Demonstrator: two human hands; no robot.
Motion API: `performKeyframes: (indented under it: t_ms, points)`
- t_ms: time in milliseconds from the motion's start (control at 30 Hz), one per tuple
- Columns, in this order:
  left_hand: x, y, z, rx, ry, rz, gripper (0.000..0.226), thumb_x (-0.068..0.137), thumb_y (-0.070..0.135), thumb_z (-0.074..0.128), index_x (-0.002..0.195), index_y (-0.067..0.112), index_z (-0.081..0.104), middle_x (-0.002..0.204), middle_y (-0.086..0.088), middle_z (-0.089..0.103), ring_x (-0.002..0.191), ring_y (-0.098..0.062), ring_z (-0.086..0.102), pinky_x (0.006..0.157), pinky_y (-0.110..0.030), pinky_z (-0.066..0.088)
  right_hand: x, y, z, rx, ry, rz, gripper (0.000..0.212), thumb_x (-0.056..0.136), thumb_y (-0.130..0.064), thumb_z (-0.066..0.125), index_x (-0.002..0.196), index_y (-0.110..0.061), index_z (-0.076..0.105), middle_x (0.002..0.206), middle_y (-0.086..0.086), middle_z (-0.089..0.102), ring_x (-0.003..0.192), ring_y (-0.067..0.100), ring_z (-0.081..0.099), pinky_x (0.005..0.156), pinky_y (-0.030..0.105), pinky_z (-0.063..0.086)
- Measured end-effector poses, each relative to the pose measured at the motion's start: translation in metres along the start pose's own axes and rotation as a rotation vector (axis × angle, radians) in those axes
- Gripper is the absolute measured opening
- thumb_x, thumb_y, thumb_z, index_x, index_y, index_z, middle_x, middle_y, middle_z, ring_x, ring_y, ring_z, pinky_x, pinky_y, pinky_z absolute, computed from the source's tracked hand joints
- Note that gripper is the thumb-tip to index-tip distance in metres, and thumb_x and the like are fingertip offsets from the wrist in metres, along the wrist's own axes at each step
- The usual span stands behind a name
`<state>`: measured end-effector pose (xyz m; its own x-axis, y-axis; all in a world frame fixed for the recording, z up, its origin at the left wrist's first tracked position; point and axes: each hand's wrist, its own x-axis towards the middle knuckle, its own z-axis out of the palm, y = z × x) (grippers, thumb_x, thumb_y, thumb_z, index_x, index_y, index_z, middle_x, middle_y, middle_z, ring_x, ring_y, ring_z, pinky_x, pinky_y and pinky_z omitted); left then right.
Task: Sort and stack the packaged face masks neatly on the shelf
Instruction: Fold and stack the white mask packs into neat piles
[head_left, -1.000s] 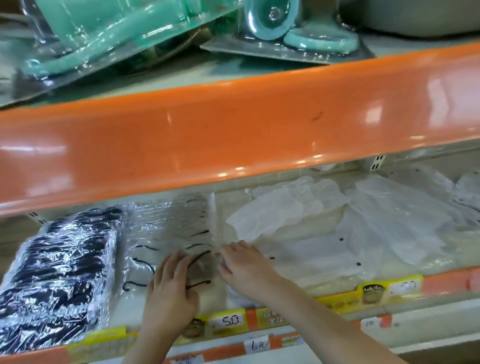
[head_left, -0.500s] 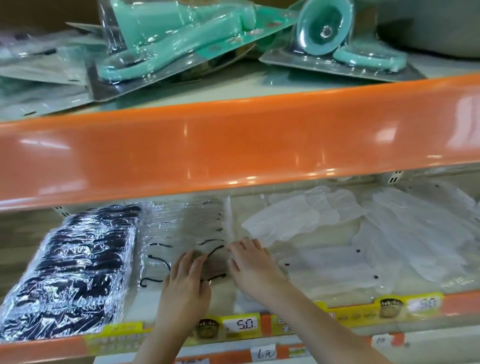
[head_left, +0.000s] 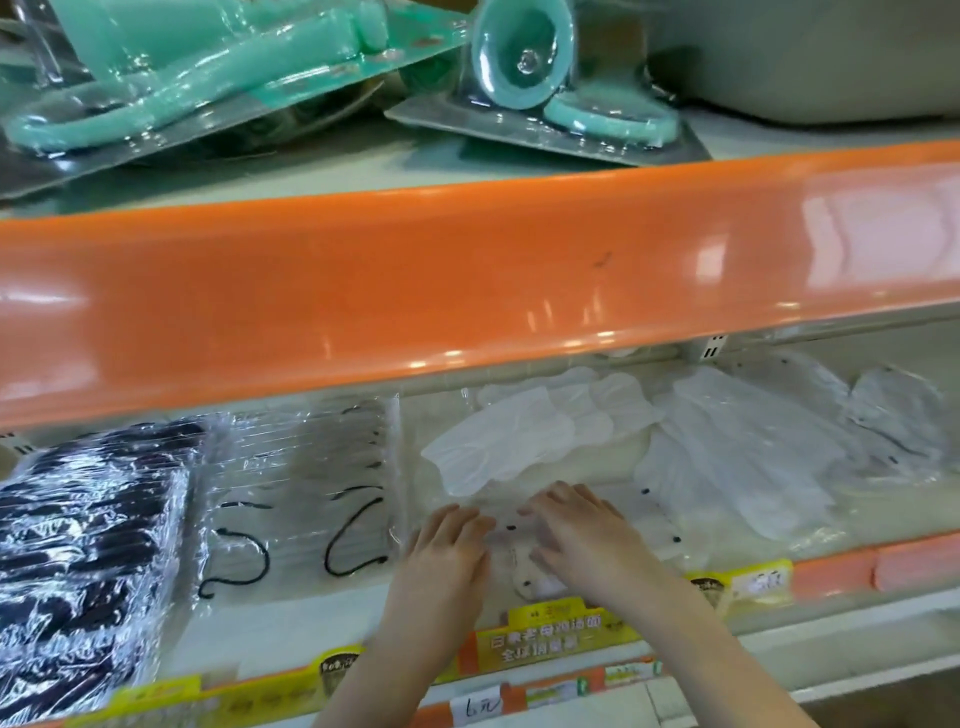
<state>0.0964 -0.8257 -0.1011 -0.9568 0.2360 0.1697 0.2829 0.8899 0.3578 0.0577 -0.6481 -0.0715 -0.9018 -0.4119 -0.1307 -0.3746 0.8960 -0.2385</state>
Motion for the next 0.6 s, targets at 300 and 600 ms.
performKeyframes:
  t_ms: [300,600]
  points:
    - [0.025,0.033,0.014,0.109,-0.235,-0.092,0.1,0.057,0.063,0.079,0.138,0.022,0.037,0.144,-0.013,0.044,0.129,-0.032,0.048,0.098,-0.044,0.044,-0.013,0.054,-0.009,-0.038,-0.093,0.131,0.084,0.076,-0.052,0.07,0.144,-0.027,0.028,0.141,-0.004,0.03,0.134,0.02,0.027,0.106,0.039,0.03]
    - [0.029,0.035,0.023,-0.092,-0.048,-0.115,0.041,0.093,0.028,0.041,0.131,0.019,0.054,0.138,-0.004,0.051,0.129,-0.028,0.045,0.099,-0.037,0.038,-0.01,0.064,-0.01,-0.016,-0.031,0.15,0.064,0.078,-0.055,0.067,0.129,-0.027,0.04,0.128,-0.008,0.036,0.124,0.017,0.034,0.099,0.036,0.033]
